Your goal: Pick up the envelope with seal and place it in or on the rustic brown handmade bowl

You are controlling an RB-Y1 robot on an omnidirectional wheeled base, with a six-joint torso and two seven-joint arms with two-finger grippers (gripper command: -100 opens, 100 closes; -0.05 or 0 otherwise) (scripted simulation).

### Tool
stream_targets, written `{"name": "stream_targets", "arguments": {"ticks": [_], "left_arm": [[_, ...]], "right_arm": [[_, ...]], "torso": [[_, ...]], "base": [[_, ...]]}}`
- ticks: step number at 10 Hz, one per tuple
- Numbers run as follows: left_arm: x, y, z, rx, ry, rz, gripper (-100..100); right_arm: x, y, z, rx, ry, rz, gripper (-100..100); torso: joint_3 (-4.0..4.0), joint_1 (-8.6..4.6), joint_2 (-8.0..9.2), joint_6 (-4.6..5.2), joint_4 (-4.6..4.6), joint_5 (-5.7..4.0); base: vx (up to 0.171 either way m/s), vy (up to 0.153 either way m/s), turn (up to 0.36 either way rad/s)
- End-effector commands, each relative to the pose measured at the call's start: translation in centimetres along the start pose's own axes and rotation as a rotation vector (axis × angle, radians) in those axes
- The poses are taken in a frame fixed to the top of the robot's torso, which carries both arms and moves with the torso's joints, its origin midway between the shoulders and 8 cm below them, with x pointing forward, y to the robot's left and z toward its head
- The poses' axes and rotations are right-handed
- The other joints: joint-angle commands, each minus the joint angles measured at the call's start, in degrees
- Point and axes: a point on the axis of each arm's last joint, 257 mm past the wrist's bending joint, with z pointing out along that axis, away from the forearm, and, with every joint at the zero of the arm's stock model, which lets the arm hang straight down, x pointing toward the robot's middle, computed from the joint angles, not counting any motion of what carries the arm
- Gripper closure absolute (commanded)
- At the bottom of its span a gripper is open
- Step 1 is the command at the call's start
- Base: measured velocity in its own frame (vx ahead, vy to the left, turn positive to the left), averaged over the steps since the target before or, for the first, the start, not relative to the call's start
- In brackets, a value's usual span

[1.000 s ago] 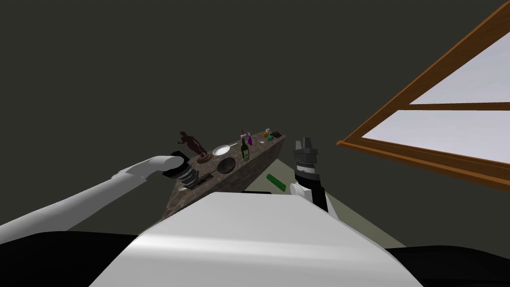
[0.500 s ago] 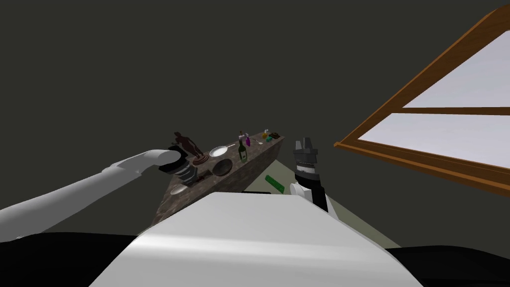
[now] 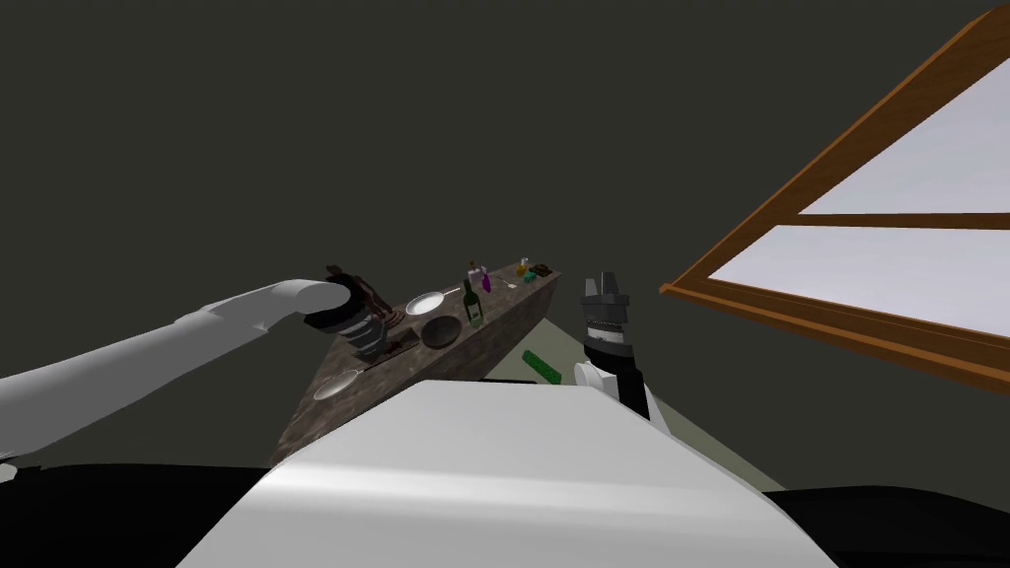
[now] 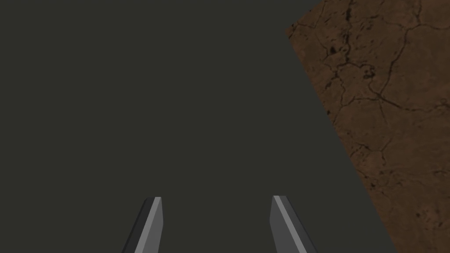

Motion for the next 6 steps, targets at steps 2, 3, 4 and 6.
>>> {"name": "stream_targets", "arguments": {"ticks": [2,3,4,6], "left_arm": [[0.6,0.4,-2.4,0.001,-0.008,-0.006,100],[0.8,0.6,-3.2,0.003,-0.012,-0.008,100],[0.9,0.7,-3.7,0.004,-0.014,-0.010,100],[1.4,1.1,-5.9,0.010,-0.024,-0.015,100]], "right_arm": [[0.0,0.0,0.0,0.000,0.000,0.000,0],[0.0,0.0,0.0,0.000,0.000,0.000,0],[0.0,0.0,0.0,0.000,0.000,0.000,0],[0.0,0.0,0.0,0.000,0.000,0.000,0]], "torso": [[-0.09,-0.04,-0.13,0.09,-0.05,0.05],[-0.18,-0.06,-0.26,0.16,-0.10,0.11],[-0.24,-0.09,-0.34,0.22,-0.14,0.13],[-0.25,-0.11,-0.35,0.24,-0.15,0.12]], "base": [[0.082,-0.081,-0.020],[0.077,-0.079,-0.030],[0.059,-0.064,-0.029],[0.070,-0.088,-0.027]]}}
